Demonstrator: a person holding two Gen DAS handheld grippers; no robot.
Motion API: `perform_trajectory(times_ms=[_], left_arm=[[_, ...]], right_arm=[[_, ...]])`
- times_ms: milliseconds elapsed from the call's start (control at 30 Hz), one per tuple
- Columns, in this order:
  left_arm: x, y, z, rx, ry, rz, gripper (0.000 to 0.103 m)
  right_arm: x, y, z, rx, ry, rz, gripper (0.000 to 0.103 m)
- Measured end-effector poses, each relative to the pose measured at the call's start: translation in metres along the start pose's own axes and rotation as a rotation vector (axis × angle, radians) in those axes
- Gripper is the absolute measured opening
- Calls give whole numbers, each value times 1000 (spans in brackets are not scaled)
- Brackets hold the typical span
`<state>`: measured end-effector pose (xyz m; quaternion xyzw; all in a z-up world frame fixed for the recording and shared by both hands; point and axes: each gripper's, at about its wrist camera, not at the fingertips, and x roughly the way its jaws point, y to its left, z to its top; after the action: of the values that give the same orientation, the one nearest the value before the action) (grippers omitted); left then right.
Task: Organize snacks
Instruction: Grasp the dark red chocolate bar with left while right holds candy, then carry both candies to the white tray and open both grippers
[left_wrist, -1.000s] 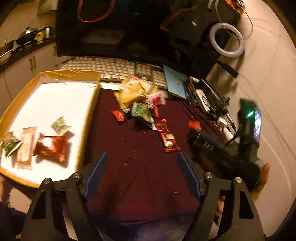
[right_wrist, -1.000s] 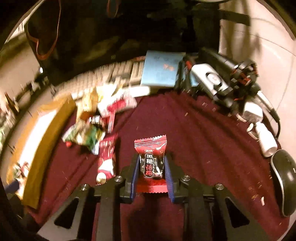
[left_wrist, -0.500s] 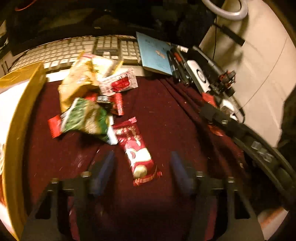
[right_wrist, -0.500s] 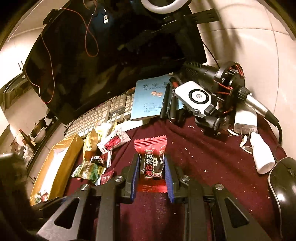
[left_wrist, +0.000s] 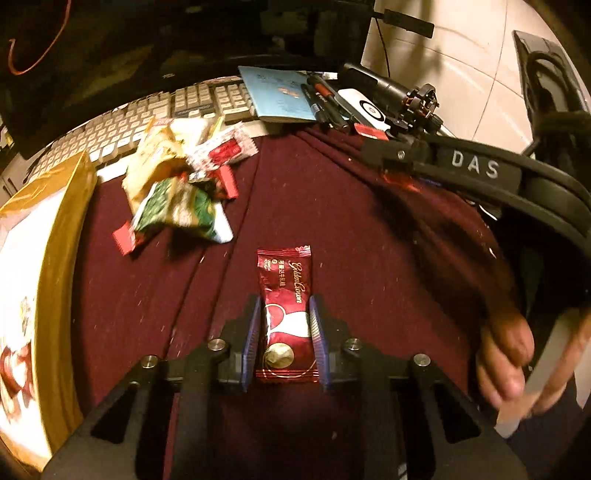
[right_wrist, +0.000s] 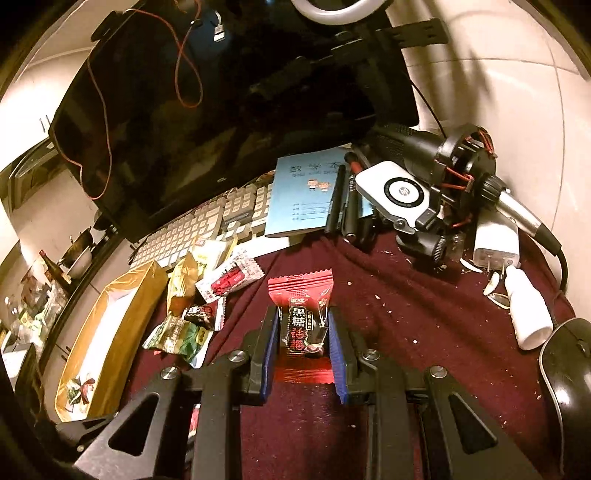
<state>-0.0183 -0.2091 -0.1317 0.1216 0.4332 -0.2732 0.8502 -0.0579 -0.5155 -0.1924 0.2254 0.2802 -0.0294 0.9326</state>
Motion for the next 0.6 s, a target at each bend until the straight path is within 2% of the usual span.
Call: perform_trajectory(times_ms=[67, 167, 300, 400, 467, 600], left_arm=[[-7, 5, -3, -54, -5, -22, 23], [-38, 18, -8, -138, -80, -86, 23], [-83, 52, -13, -267, -169, -95, 23], [-112, 92, -16, -374, -214, -60, 23], [-131, 121, -20, -427, -267, -15, 23], [-148, 179, -29, -533, -303, 86, 23]], right_arm=[[0, 30, -2, -26, -4, 17, 25], [-9, 68, -6, -40, 23, 54, 25], [-27, 132, -12, 26, 90, 205, 25], [-35, 172, -13, -11, 127, 321, 25], [-25, 205, -13, -59, 153, 388, 25], [-9, 257, -14, -152, 235, 454, 25]])
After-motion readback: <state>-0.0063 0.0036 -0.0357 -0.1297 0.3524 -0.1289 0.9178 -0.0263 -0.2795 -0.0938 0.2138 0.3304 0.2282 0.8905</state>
